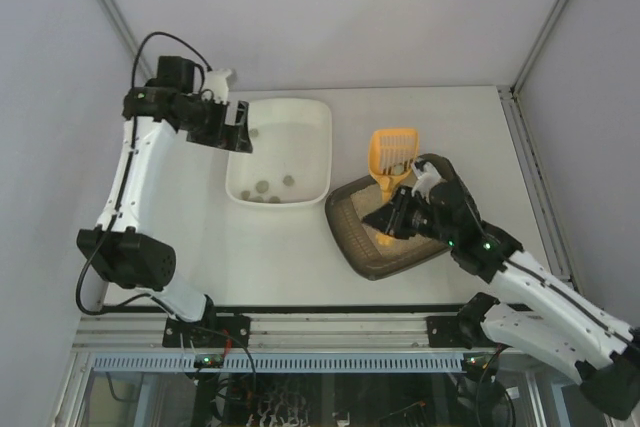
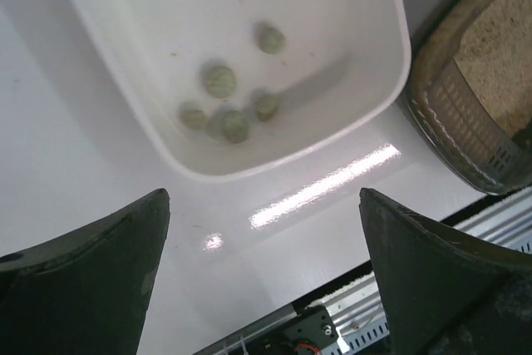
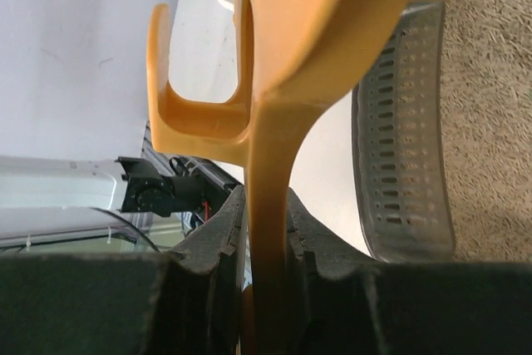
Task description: Clean the litter box
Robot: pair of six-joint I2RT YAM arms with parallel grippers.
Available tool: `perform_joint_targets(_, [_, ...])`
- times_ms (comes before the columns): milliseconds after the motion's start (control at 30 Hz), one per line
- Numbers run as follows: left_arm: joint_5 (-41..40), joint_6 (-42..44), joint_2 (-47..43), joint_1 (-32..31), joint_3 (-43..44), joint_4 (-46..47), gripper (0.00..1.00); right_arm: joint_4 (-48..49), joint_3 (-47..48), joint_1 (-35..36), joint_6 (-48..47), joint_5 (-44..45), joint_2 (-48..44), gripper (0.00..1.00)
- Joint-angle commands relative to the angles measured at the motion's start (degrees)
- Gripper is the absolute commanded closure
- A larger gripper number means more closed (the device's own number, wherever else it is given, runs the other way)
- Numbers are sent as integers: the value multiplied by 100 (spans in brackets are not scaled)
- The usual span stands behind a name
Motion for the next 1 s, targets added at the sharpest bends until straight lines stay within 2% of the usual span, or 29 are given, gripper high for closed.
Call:
perform_joint_targets(0, [-90,56,-472,324,300,-37,0,301,1055,-89,-188,-147,1155,100])
perform_joint_targets(67, [-358,-64,-602,374,176,199,0,388,1518,-224,-371,-392,1838,100])
perform_joint_targets(167, [-230,-258,-689,449,91,344,0,201,2436,-390,-676,-840,3003,100])
perform_joint_targets(400, [7,-392,-518,700,217,85,0,-1289,5317,-104,-1596,-952,5484,100])
perform_joint_targets(500, [85,-446,-481,912,237,56,0,-1420,5884,-112,-1608,-1030,6158,100])
perform_joint_targets(567, [123,-434,-480,993,171,21,0,-1984,6525,-54,-1854,-709,6583,100])
perform_joint_targets(767, [-120,-350,-597,1058,-267,129,0,-4490,9124,337,-2870,1018,8140,100])
perform_joint_targets(967, [-99,-252,-640,1111,-465,120,0,-5359,9641,691,-3239,2354,8619,100])
